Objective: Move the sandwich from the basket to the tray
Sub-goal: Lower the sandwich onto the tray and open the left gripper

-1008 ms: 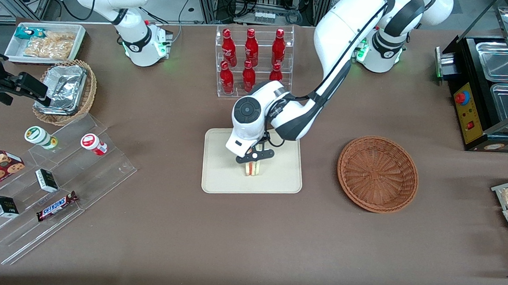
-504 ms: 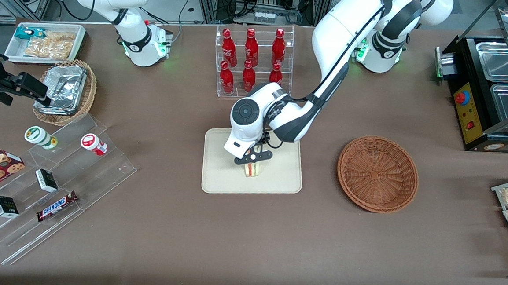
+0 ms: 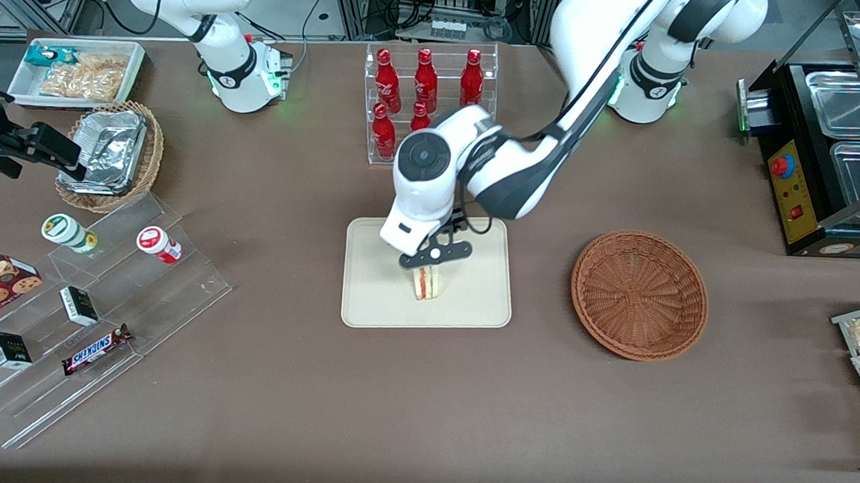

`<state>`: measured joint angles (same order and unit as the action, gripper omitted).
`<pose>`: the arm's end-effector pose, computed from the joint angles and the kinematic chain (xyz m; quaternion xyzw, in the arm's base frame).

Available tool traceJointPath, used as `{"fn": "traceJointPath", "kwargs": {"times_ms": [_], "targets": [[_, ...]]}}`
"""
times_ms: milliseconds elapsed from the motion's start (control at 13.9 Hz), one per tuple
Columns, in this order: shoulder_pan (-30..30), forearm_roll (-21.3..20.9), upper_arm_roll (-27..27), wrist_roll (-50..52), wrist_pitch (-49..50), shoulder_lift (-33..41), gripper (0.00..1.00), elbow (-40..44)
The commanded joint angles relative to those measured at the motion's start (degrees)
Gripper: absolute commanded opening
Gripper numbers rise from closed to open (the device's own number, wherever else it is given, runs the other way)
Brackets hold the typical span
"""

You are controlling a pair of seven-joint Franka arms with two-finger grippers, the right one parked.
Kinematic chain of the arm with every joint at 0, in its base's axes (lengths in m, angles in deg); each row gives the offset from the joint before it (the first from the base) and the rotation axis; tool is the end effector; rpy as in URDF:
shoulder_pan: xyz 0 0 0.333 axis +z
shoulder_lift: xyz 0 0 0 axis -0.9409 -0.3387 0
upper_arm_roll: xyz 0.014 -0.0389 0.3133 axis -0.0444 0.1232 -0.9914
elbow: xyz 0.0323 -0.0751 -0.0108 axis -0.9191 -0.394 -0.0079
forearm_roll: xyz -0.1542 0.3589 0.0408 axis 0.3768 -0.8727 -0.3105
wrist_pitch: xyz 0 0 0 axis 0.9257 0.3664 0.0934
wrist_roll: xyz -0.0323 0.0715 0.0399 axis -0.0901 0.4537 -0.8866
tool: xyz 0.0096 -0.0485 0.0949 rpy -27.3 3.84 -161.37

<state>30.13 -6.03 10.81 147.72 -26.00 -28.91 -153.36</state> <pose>0.5060 -0.5182 0.3727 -0.9910 -0.1272 0.0406 0.0029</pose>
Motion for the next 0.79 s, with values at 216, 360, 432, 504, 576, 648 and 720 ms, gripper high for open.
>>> {"fn": "traceJointPath", "kwargs": {"times_ms": [216, 360, 432, 504, 576, 648, 720], "targets": [[8.75, -0.19, 0.18, -18.03, 12.60, 11.37, 1.00, -6.73], [11.58, -0.45, 0.10, -20.17, 13.41, 14.27, 1.00, -11.03], [13.85, -0.72, 0.01, -21.22, 13.41, 15.94, 1.00, -13.92], [16.14, -1.33, 0.01, -25.50, 13.41, 18.13, 1.00, -16.65], [18.42, -1.51, 0.01, -30.15, 13.15, 20.94, 1.00, -19.63], [20.97, -1.51, 0.10, -33.16, 13.06, 23.05, 1.00, -21.58], [23.52, -1.51, 0.10, -36.58, 13.32, 24.90, 1.00, -22.90]]}}
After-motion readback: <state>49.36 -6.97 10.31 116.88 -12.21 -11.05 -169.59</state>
